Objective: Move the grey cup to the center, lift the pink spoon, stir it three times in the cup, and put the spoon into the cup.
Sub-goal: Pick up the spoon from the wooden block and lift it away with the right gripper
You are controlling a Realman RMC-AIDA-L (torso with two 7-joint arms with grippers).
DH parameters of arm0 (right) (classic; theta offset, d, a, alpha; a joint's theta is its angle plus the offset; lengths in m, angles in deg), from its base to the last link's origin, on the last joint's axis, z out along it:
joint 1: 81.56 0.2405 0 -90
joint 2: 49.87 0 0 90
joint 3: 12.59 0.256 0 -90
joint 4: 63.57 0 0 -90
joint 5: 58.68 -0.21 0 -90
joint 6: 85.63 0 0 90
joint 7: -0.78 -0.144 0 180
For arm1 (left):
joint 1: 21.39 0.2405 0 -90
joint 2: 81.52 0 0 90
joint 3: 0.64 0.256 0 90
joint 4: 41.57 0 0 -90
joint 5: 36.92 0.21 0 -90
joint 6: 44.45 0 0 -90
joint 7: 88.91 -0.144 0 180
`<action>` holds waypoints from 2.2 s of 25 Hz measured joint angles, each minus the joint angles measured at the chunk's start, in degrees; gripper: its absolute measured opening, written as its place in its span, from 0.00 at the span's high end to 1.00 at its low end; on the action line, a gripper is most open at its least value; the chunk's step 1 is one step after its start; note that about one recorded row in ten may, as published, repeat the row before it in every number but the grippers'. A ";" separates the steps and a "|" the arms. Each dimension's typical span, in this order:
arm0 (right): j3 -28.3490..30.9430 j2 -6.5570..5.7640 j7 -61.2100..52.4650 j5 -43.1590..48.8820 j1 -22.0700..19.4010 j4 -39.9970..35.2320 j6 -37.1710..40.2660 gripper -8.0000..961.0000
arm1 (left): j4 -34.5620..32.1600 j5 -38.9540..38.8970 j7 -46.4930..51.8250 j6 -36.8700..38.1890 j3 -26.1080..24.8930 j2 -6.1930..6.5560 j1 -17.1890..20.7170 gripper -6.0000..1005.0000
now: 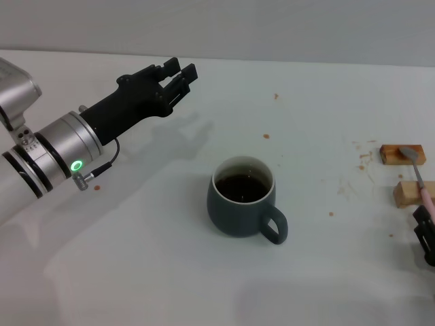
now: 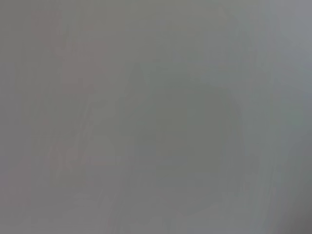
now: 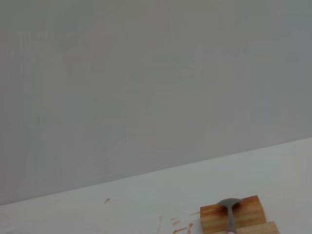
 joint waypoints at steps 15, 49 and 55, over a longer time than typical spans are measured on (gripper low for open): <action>0.30 -0.08 -0.02 -0.01 0.48 -0.17 -1.13 0.63 | 0.01 0.01 -0.24 -0.30 -0.41 -0.04 -0.11 0.61; 0.59 0.01 -0.69 -0.52 1.30 -0.27 -2.66 0.82 | 0.06 0.01 0.09 -0.10 -1.12 -0.06 -0.19 0.62; 0.66 0.01 -0.71 -0.54 1.29 -0.27 -2.67 0.83 | 0.10 0.01 -0.07 -0.29 -1.12 -0.14 -0.17 0.62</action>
